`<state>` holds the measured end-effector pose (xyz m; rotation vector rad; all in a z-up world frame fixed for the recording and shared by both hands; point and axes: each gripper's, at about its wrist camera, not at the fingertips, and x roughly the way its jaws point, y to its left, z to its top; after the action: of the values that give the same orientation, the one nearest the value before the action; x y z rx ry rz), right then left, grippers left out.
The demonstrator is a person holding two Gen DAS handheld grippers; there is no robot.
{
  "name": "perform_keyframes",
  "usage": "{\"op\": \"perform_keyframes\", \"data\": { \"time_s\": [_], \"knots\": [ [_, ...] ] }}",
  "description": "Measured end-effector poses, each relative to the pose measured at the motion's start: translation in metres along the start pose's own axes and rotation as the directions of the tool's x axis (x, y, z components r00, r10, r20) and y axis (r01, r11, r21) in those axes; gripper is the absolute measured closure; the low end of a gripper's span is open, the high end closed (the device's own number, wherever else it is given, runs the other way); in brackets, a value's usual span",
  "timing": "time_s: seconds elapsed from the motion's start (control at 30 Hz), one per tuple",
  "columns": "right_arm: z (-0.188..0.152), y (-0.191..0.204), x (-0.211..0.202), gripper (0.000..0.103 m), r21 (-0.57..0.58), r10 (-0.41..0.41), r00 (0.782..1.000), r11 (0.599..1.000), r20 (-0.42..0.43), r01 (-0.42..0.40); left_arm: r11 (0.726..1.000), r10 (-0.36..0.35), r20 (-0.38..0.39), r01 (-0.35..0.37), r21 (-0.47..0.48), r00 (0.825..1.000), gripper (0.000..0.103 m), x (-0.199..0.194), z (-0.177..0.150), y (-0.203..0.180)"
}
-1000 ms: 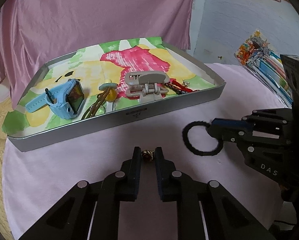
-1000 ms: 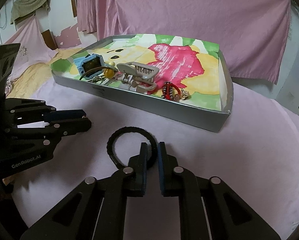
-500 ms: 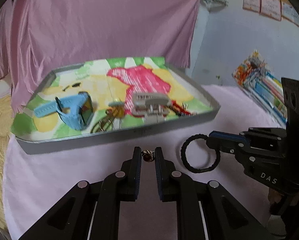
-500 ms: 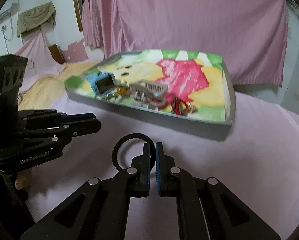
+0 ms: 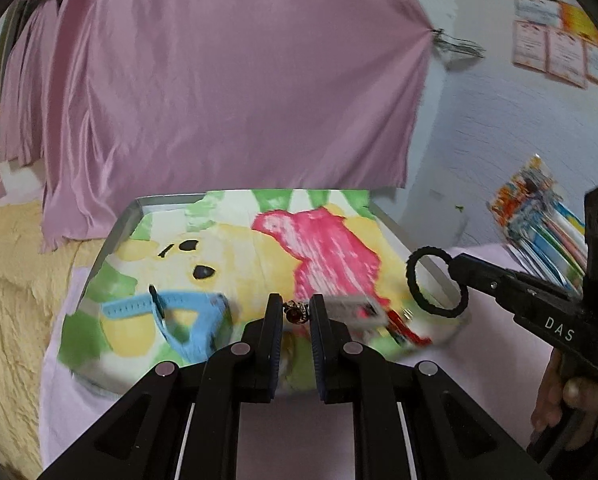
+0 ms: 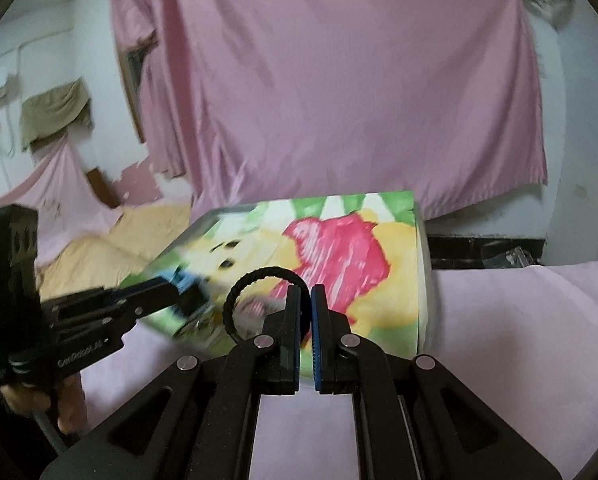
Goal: Organize jewelry
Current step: 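Carry the gold earring and black hair tie into the tray and open both tools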
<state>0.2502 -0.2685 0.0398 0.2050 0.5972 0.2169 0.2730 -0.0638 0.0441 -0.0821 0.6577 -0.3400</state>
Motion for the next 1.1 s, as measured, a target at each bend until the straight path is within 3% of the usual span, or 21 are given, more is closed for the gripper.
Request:
{"op": "perform_keyframes", "data": {
  "time_s": [0.23, 0.43, 0.6, 0.93, 1.0, 1.07, 1.1],
  "knots": [
    [0.007, -0.002, 0.052, 0.098, -0.009, -0.121, 0.99, 0.993, -0.067, 0.121, 0.999, 0.021, -0.111, -0.025, -0.039, 0.994, 0.09, 0.048, 0.019, 0.016],
    [0.003, -0.005, 0.075, 0.098, -0.018, -0.144, 0.982, 0.99, -0.12, 0.143, 0.999, 0.023, -0.175, -0.031, -0.043, 0.984, 0.09, 0.07, 0.018, 0.017],
    [-0.004, -0.008, 0.084, 0.098, -0.016, -0.162, 0.975, 0.987, -0.151, 0.162, 0.998, 0.031, -0.199, -0.041, -0.044, 0.98, 0.09, 0.08, 0.015, 0.018],
    [-0.007, -0.01, 0.091, 0.097, -0.015, -0.167, 0.97, 0.986, -0.175, 0.167, 0.998, 0.063, -0.173, -0.066, -0.012, 0.983, 0.089, 0.081, 0.011, 0.013],
    [-0.007, -0.012, 0.089, 0.092, -0.011, -0.166, 0.971, 0.986, -0.174, 0.166, 0.998, 0.067, -0.175, -0.069, -0.005, 0.982, 0.087, 0.081, 0.011, 0.012],
    [-0.007, -0.012, 0.089, 0.073, -0.007, -0.167, 0.972, 0.986, -0.167, 0.169, 0.998, 0.068, -0.175, -0.068, 0.004, 0.982, 0.082, 0.081, 0.01, 0.01],
    [-0.007, -0.012, 0.087, 0.07, -0.005, -0.165, 0.973, 0.986, -0.16, 0.167, 0.998, 0.069, -0.174, -0.068, 0.008, 0.982, 0.077, 0.08, 0.01, 0.009]
  ]
}}
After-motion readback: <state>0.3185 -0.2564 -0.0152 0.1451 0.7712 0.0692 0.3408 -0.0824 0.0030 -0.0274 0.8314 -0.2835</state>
